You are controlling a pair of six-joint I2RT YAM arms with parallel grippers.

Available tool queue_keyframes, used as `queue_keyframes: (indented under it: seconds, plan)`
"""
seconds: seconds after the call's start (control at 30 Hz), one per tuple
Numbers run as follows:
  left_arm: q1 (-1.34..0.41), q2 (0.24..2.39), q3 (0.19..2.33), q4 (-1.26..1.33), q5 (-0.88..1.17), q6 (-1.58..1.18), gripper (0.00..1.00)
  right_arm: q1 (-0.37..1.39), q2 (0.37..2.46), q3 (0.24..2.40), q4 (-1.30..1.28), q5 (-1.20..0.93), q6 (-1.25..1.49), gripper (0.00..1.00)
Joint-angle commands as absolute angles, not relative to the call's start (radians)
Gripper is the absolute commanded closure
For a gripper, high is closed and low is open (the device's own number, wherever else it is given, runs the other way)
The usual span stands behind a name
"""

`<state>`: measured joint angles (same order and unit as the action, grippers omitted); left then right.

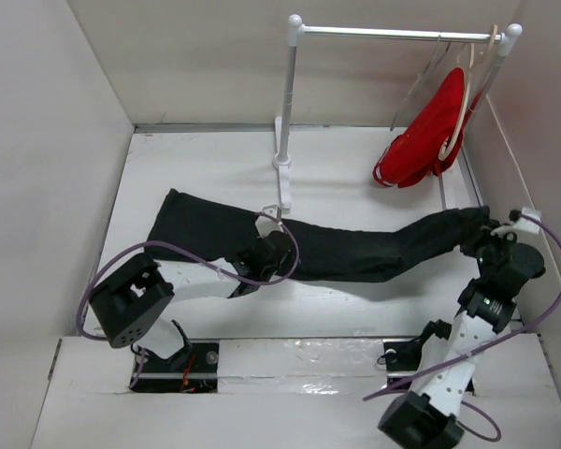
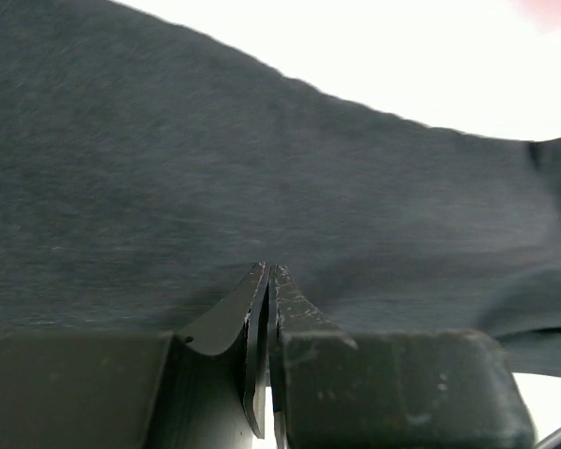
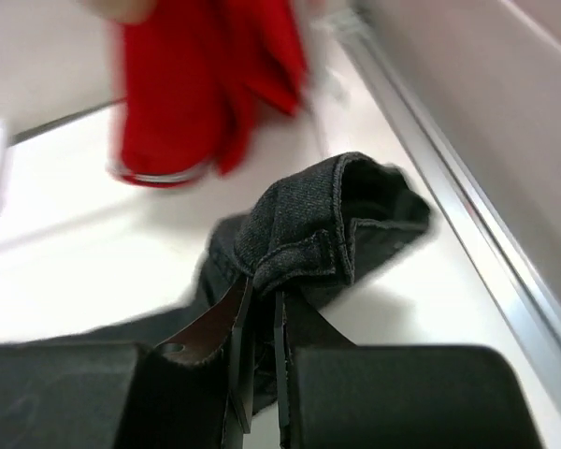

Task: Place the trousers on the hanger
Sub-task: Fold the trousers at the center of the board.

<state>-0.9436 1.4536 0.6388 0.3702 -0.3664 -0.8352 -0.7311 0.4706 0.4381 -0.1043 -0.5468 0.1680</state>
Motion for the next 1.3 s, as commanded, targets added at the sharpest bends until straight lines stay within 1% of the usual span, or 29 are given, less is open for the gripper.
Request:
queue_keyframes:
  seconds: [0.0,0.07,0.17,0.2,0.27,0.37,0.47,0.53,0.63,0.67,0.77,0.8,0.87,0.9,1.03,1.07,1.17,1.27]
  plan:
    - [-0.995,1.503,0.670,0.448,-0.394,-0.818,1.00,-0.574,0.564,0.540,-0.184,-0.626,0.037,1.00]
    - [-1.006,1.547,0.690,0.460,-0.391,-0.827,1.00,-0.479,0.587,0.578,-0.190,-0.626,0.017,1.00]
    - [-1.015,1.583,0.689,0.513,-0.353,-0.848,1.00,-0.402,0.562,0.613,-0.206,-0.575,0.011,1.00]
    - [-1.015,1.600,0.681,0.534,-0.336,-0.854,1.00,-0.349,0.546,0.626,-0.196,-0.566,0.018,1.00]
    - [-1.057,1.615,0.687,0.580,-0.316,-0.856,1.00,-0.296,0.540,0.641,-0.195,-0.549,0.026,1.00]
    - [-1.107,1.663,0.718,0.575,-0.319,-0.851,1.00,-0.177,0.549,0.681,-0.177,-0.508,0.052,1.00]
    - [-1.108,1.723,0.753,0.565,-0.298,-0.871,1.00,-0.037,0.574,0.733,-0.129,-0.439,0.089,1.00]
    - [-1.117,1.747,0.755,0.574,-0.301,-0.880,1.00,0.064,0.618,0.808,-0.123,-0.408,0.097,1.00]
    - [-1.117,1.762,0.749,0.578,-0.310,-0.882,1.00,0.170,0.670,0.879,-0.104,-0.329,0.104,1.00]
    - [-1.117,1.766,0.749,0.583,-0.308,-0.882,1.00,0.239,0.684,0.915,-0.094,-0.289,0.106,1.00]
    - [-1.117,1.785,0.749,0.601,-0.293,-0.885,1.00,0.352,0.756,0.968,-0.058,-0.204,0.115,1.00]
    - [-1.126,1.795,0.749,0.603,-0.291,-0.888,1.00,0.433,0.774,0.995,-0.032,-0.178,0.117,1.00]
    - [-1.138,1.805,0.747,0.620,-0.281,-0.900,1.00,0.510,0.820,1.021,-0.011,-0.100,0.114,1.00]
    - [-1.138,1.818,0.746,0.626,-0.276,-0.903,1.00,0.578,0.866,1.047,0.024,-0.078,0.110,1.00]
    - [-1.189,1.861,0.773,0.652,-0.247,-0.913,1.00,0.684,0.989,1.121,0.075,-0.005,0.101,1.00]
    - [-1.212,1.868,0.781,0.664,-0.244,-0.913,1.00,0.684,1.011,1.137,0.087,0.030,0.100,1.00]
    - [-1.242,1.899,0.825,0.679,-0.227,-0.910,1.00,0.695,1.089,1.204,0.110,0.025,0.107,1.00]
    - [-1.270,1.911,0.862,0.710,-0.225,-0.896,1.00,0.652,1.120,1.256,0.109,0.009,0.113,1.00]
